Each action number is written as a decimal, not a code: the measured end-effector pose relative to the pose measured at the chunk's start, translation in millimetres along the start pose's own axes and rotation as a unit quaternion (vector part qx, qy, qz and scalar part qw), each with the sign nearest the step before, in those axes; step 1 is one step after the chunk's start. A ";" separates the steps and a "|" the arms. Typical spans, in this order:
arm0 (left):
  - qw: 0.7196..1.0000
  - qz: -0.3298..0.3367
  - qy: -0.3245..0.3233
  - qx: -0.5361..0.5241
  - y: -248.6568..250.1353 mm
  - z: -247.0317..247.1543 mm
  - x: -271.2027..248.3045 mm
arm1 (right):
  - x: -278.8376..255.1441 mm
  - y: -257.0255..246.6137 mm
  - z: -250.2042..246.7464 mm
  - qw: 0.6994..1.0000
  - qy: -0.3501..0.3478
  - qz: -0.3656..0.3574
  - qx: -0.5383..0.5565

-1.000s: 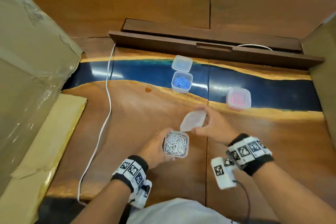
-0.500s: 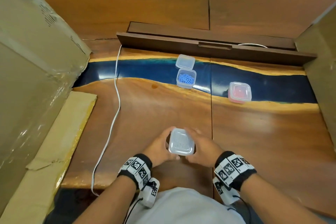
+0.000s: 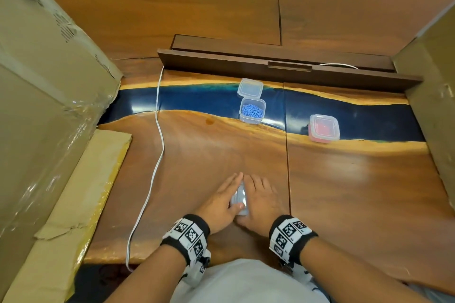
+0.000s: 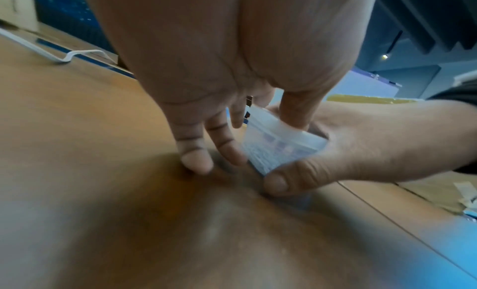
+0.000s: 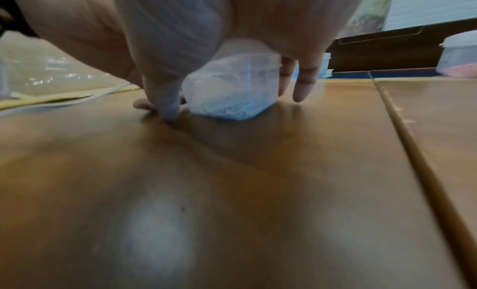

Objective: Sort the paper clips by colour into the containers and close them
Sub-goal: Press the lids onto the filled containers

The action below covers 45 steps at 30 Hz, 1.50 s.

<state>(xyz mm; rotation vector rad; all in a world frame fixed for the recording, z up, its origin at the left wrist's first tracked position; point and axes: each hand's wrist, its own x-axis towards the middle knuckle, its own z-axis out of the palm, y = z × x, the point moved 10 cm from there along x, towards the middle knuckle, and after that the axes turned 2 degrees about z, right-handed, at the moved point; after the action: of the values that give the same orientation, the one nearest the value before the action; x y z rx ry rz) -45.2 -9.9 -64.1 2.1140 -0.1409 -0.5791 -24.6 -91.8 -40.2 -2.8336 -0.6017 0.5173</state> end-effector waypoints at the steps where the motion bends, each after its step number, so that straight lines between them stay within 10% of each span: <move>1: 1.000 0.000 -0.005 0.026 -1.8 0.6 0.0 | 0.2 -0.6 -2.7 1.000 0.012 -0.001 0.008; 14: 0.999 -0.018 -0.035 0.029 -2.6 -5.6 15.6 | 10.9 12.8 -3.6 0.988 0.003 0.002 0.155; 26: 0.989 0.002 -0.046 0.141 -2.2 3.6 9.4 | 6.9 11.3 2.5 0.998 -0.008 0.015 -0.061; 45: 0.977 -0.040 -0.004 0.207 -5.4 -16.5 7.3 | 3.2 35.8 5.8 0.990 -0.125 -0.028 0.065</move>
<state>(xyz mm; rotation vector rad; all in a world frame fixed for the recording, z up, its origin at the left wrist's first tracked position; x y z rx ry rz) -31.9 3.3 -63.2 2.5309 -0.1970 -0.6494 -11.3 -121.9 -55.9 -2.6418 -0.6630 0.8758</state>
